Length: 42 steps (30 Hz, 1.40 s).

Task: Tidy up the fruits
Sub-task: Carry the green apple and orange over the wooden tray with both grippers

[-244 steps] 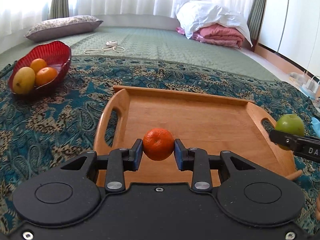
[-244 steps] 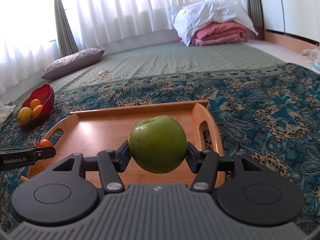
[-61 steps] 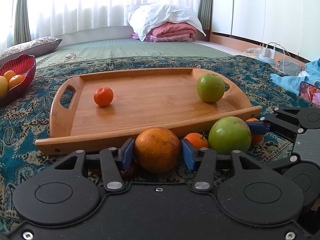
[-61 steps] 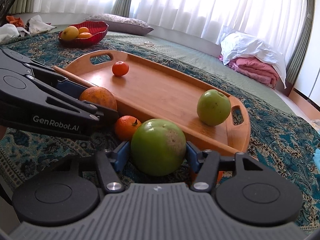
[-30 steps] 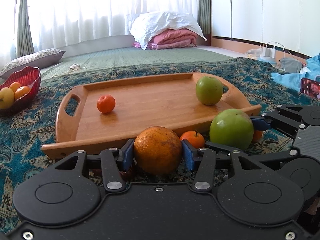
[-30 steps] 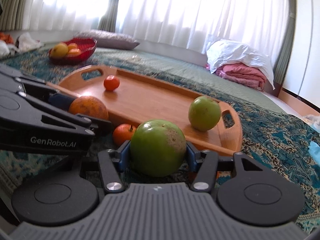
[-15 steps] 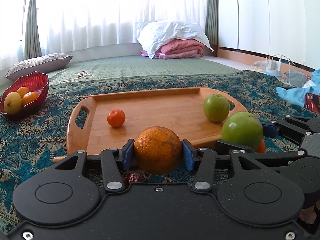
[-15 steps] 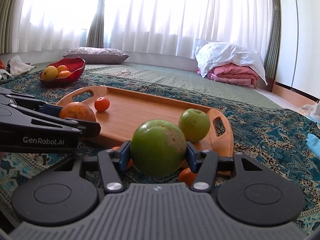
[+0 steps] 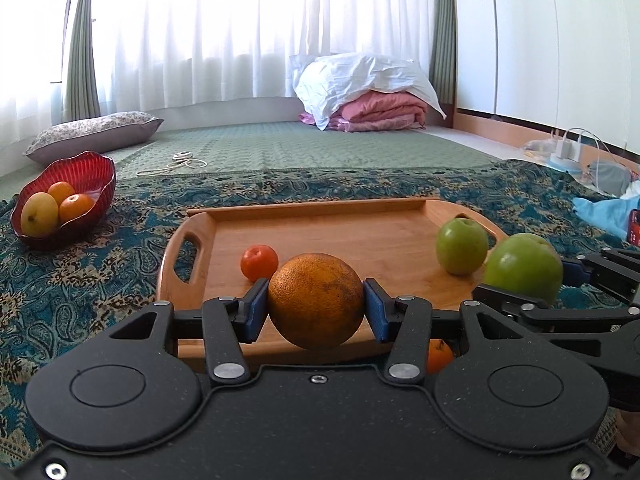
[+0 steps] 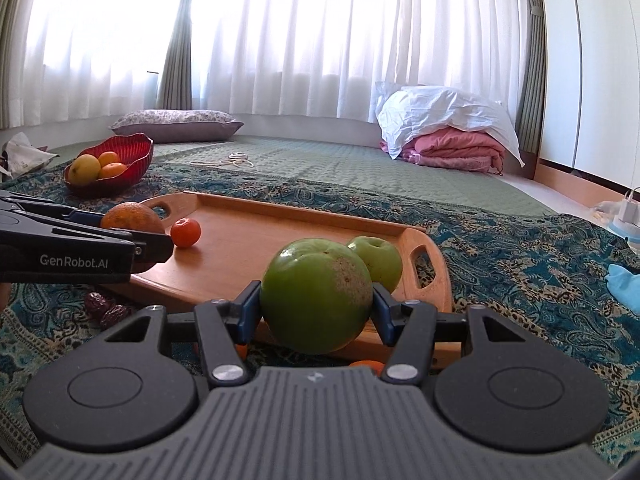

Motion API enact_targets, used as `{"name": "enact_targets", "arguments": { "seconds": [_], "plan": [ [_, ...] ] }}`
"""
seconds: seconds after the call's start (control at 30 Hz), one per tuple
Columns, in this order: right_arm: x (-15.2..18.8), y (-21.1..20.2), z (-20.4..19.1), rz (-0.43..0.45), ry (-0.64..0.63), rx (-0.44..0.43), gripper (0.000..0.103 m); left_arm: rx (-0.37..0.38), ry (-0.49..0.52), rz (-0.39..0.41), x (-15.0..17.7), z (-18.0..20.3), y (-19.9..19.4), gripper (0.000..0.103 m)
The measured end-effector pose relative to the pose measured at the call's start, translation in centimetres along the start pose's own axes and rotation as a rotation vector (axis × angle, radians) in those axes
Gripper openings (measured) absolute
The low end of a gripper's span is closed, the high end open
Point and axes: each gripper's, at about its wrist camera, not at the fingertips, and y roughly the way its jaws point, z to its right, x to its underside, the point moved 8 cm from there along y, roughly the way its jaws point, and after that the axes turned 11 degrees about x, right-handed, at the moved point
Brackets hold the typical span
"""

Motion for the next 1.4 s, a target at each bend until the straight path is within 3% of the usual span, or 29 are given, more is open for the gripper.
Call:
{"name": "enact_targets", "arguments": {
  "seconds": [0.4, 0.83, 1.4],
  "plan": [
    [-0.1, 2.4, 1.2, -0.053, 0.061, 0.033, 0.059, -0.027, -0.032, -0.016, -0.2, -1.8, 1.6, 0.047],
    [0.3, 6.8, 3.5, -0.195, 0.198, 0.081, 0.059, -0.041, -0.113, -0.076, 0.3, -4.2, 4.4, 0.047],
    [-1.2, 11.1, 3.9, -0.250, 0.197, 0.089, 0.059, -0.062, -0.148, -0.097, -0.1, -5.9, 7.8, 0.047]
  ]
}}
